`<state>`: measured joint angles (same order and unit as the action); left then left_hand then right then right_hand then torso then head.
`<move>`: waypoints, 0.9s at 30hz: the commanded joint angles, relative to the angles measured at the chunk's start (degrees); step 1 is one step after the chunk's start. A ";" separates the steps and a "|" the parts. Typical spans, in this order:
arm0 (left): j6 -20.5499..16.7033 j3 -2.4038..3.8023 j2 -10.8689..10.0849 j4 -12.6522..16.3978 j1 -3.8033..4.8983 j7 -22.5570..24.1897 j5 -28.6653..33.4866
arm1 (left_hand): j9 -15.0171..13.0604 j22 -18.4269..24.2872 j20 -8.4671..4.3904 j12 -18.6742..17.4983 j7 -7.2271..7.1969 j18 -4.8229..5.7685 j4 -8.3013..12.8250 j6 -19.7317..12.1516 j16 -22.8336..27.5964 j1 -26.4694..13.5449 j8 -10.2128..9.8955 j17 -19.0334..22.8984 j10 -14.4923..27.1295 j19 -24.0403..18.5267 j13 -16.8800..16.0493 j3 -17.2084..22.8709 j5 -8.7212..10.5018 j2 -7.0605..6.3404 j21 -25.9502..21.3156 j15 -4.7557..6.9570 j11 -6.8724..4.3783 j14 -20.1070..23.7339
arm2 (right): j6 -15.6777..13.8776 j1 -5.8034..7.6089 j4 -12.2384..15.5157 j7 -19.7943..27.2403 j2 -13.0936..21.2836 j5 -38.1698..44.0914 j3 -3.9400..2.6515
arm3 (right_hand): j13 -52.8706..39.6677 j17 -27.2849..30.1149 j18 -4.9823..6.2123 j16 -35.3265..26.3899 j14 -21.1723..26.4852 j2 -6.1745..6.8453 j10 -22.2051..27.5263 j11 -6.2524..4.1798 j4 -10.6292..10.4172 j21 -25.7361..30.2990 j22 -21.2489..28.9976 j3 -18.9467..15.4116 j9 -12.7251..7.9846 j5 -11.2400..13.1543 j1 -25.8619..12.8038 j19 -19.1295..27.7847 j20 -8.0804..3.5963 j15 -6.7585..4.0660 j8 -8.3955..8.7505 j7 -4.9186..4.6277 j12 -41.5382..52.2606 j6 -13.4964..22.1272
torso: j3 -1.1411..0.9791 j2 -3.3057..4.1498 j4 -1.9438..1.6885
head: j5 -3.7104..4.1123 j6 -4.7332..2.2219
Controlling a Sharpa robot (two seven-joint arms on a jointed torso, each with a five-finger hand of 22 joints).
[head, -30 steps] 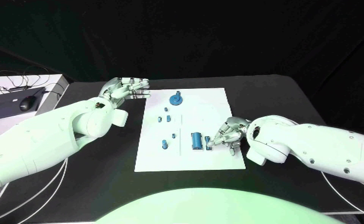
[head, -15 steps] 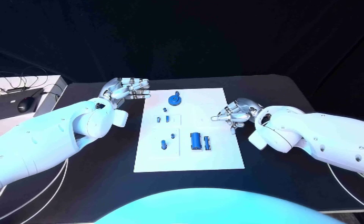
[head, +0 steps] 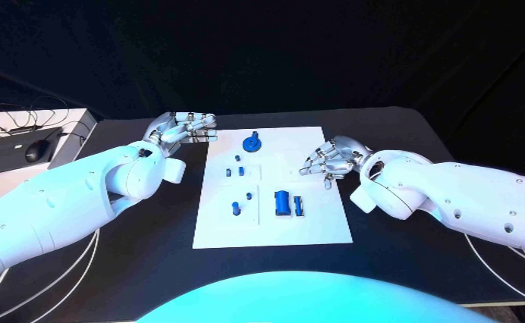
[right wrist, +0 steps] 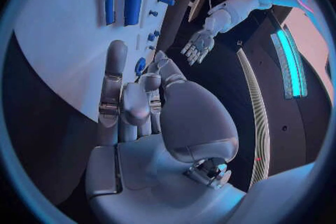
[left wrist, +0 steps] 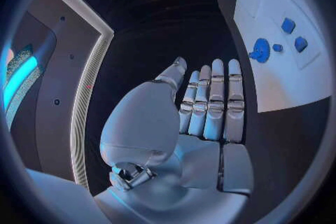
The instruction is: Assemble the parts on the task board
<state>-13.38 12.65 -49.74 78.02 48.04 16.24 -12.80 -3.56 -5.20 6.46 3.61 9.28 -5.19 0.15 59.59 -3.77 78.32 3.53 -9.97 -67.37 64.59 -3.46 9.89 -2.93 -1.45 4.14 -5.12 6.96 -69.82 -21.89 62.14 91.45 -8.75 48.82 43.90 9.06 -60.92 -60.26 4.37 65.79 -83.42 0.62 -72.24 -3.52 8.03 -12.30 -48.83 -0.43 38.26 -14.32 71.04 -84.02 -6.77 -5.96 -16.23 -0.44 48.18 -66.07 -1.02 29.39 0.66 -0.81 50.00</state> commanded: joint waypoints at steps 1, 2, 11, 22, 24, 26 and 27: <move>0.77 0.02 0.15 0.05 -0.04 1.04 0.15 | -0.02 0.07 0.07 -0.10 0.01 0.39 0.03 0.00 0.04 0.10 0.11 -0.07 0.30 0.49 0.00 -0.05 0.02 0.13 0.24 0.01 -0.18 0.14 | 0.61 -0.45 0.62 -5.82 -0.60 8.50 0.07 | -0.91 -0.23 -0.68 0.54 0.01 0.40 -0.71 -0.06 0.13 -0.47 -0.23 1.07 0.32 0.22 0.12 -1.80 -0.45 -0.61 -1.50 0.31 1.15 0.67 | 0.06 0.02 -0.13 | -0.06 0.00; 0.78 0.02 0.14 0.06 -0.04 1.03 0.15 | -0.02 0.07 0.07 -0.11 0.01 0.39 0.05 0.01 0.04 0.11 0.12 -0.07 0.29 0.49 0.00 -0.05 0.02 0.13 0.24 0.02 -0.19 0.13 | 0.71 -0.62 0.74 -6.78 -0.82 9.55 0.09 | -0.93 -0.24 -0.68 0.55 0.01 0.60 -0.69 -0.05 0.14 -0.47 -0.24 1.01 0.34 0.35 0.05 -1.79 -0.46 -0.59 -1.59 0.34 1.17 0.67 | 0.06 0.02 -0.14 | -0.08 0.00; 0.71 0.02 -0.07 0.17 -0.04 1.02 0.15 | -0.02 0.07 0.07 -0.11 0.01 0.39 0.05 0.01 0.04 0.11 0.12 -0.07 0.29 0.49 0.00 -0.05 0.02 0.13 0.24 0.02 -0.19 0.13 | -0.37 -1.92 1.90 -11.98 -2.48 18.26 0.18 | -2.08 -0.52 -0.73 0.95 -0.04 2.07 -1.36 -0.21 -1.15 -0.79 -0.49 1.82 0.70 0.85 -0.25 -1.84 -0.58 -0.72 -4.28 0.57 2.70 1.42 | 0.04 0.04 -0.11 | -0.31 0.00; 0.80 0.02 -0.11 0.24 -0.04 0.99 0.15 | -0.02 0.07 0.07 -0.11 0.01 0.39 0.05 0.01 0.04 0.11 0.12 -0.07 0.29 0.49 0.00 -0.05 0.02 0.13 0.24 0.02 -0.19 0.13 | 0.08 -3.54 3.01 -13.62 -4.79 26.72 0.29 | -2.98 -0.65 -0.78 1.22 -0.06 3.44 -1.94 -0.36 -1.82 -1.00 -0.63 2.83 0.90 1.83 0.65 -1.86 -0.68 -0.83 -6.16 0.76 3.96 1.68 | 0.10 -0.02 -0.10 | -0.38 0.00; 0.80 0.02 -0.11 0.25 -0.04 0.98 0.15 | -0.02 0.07 0.07 -0.11 0.01 0.39 0.05 0.01 0.04 0.11 0.12 -0.07 0.29 0.49 0.00 -0.05 0.02 0.13 0.24 0.02 -0.19 0.13 | 0.29 -3.72 3.02 -13.78 -5.13 27.80 0.33 | -3.07 -0.73 -0.78 1.32 -0.08 3.69 -2.04 -0.38 -2.01 -1.03 -0.66 3.06 0.83 2.04 0.76 -1.85 -0.69 -0.84 -6.42 0.79 4.09 1.69 | 0.09 -0.02 -0.10 | -0.45 0.00; 0.81 0.02 -0.11 0.26 -0.04 0.97 0.15 | -0.02 0.07 0.07 -0.11 0.01 0.39 0.05 0.01 0.04 0.11 0.12 -0.07 0.29 0.49 0.00 -0.05 0.02 0.13 0.24 0.02 -0.19 0.13 | 0.47 -3.98 2.95 -13.90 -5.50 28.63 0.38 | -3.07 -0.73 -0.78 1.32 -0.08 3.69 -2.04 -0.38 -2.01 -1.03 -0.66 3.06 0.83 2.05 0.76 -1.85 -0.69 -0.84 -6.42 0.79 4.09 1.69 | 0.07 0.01 -0.14 | -0.45 0.00; 0.81 0.02 -0.11 0.26 -0.04 0.96 0.15 | -0.02 0.07 0.07 -0.11 0.01 0.39 0.05 0.01 0.04 0.11 0.12 -0.07 0.29 0.49 0.00 -0.05 0.02 0.13 0.24 0.02 -0.19 0.13 | 0.54 -4.11 2.94 -13.93 -5.63 28.88 0.39 | -3.07 -0.73 -0.78 1.32 -0.08 3.69 -2.04 -0.38 -2.01 -1.03 -0.66 3.06 0.83 2.05 0.76 -1.85 -0.69 -0.84 -6.42 0.79 4.09 1.69 | 0.06 0.01 -0.14 | -0.50 0.00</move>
<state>-13.38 12.65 -49.88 78.15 48.04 16.33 -12.80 -3.56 -5.20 6.46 3.61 9.28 -5.20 0.15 59.59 -3.77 78.32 3.53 -9.97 -67.37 64.59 -3.46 9.89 -2.93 -1.45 4.14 -5.12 6.96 -69.82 -21.83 58.18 94.38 -21.47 43.31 68.77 9.44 -63.97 -60.90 4.37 66.76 -83.42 3.97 -73.80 -3.89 5.92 -13.15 -49.46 2.59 39.06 -12.42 71.97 -84.00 -7.16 -6.36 -22.65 0.32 52.08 -64.57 -0.94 29.39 0.54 -1.24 50.00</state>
